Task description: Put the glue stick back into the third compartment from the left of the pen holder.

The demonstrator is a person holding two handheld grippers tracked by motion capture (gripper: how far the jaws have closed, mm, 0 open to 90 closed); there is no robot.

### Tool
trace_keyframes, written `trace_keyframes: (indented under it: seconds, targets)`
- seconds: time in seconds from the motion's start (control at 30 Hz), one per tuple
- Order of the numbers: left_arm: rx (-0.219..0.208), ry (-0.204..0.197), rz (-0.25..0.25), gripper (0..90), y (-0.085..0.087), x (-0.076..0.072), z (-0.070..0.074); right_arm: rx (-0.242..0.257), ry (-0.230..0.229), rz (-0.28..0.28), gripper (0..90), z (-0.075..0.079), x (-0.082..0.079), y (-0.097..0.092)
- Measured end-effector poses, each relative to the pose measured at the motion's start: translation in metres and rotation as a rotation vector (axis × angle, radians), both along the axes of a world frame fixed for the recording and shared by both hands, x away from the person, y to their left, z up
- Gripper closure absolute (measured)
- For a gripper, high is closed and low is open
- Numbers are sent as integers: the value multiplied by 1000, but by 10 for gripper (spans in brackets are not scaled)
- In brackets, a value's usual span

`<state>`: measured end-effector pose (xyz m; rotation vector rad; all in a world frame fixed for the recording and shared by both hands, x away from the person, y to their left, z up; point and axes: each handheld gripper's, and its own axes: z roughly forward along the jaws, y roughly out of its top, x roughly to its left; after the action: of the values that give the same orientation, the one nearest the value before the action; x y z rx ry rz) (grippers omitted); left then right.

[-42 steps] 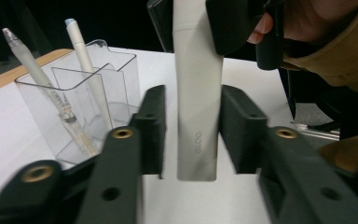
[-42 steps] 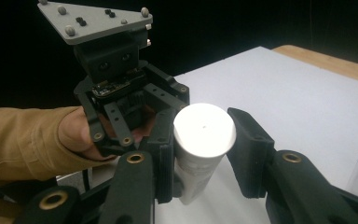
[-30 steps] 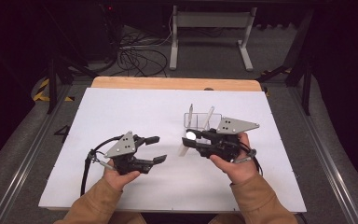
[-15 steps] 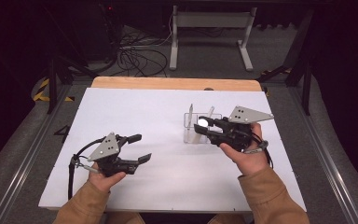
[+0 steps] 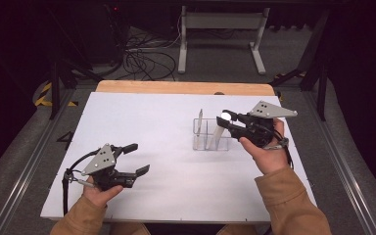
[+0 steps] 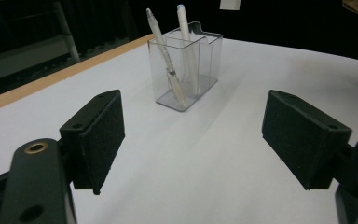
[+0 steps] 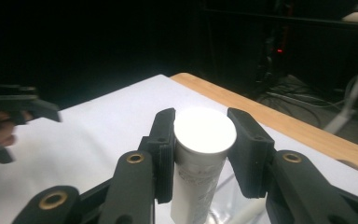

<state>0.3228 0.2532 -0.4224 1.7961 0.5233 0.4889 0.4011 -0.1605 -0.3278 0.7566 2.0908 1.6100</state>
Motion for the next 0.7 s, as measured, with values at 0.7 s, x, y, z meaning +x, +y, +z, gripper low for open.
trace_keyframes:
  seconds: [0.7]
  targets:
    - [28,-1,105,145,20,-10,-3,-26,5,-166,645,-21,26,-19]
